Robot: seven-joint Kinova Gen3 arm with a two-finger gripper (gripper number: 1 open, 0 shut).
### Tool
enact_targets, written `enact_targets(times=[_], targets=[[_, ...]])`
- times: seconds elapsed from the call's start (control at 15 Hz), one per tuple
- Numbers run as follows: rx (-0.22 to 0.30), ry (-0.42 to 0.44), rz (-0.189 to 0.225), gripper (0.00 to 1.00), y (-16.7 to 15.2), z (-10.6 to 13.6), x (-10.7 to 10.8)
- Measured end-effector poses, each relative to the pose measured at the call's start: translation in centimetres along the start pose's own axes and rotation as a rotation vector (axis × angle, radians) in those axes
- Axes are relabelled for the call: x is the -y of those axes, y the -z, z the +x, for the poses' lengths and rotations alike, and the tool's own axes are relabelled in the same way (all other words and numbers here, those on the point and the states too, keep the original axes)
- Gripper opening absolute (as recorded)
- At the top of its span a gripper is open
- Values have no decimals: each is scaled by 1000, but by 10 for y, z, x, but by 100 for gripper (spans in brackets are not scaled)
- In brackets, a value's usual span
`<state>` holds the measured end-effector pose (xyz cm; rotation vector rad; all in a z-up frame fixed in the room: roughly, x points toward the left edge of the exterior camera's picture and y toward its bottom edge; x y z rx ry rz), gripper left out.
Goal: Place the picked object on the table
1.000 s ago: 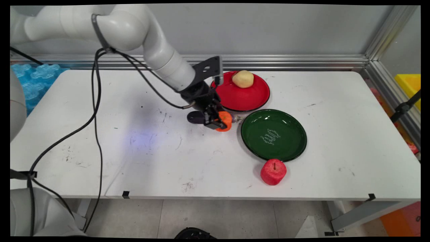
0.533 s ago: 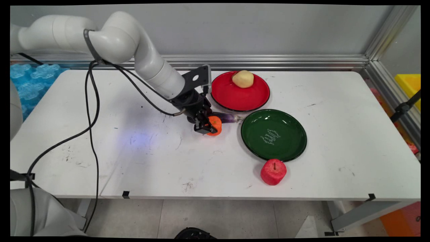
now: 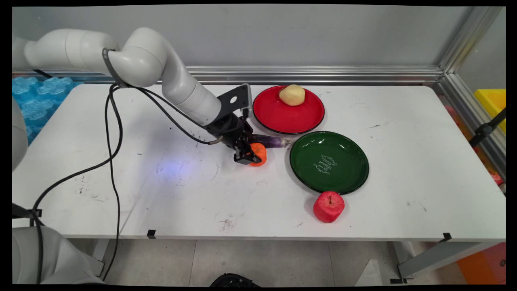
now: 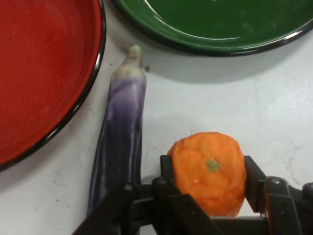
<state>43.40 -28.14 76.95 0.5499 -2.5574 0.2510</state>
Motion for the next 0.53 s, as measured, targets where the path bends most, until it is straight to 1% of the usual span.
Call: enact_targets(times=[0.2, 0.27, 0.53], targets=[[-2, 18, -3, 0, -3, -4, -1], [-3, 24, -4, 100, -4, -5, -2], [-8, 35, -3, 100, -7, -5, 0]])
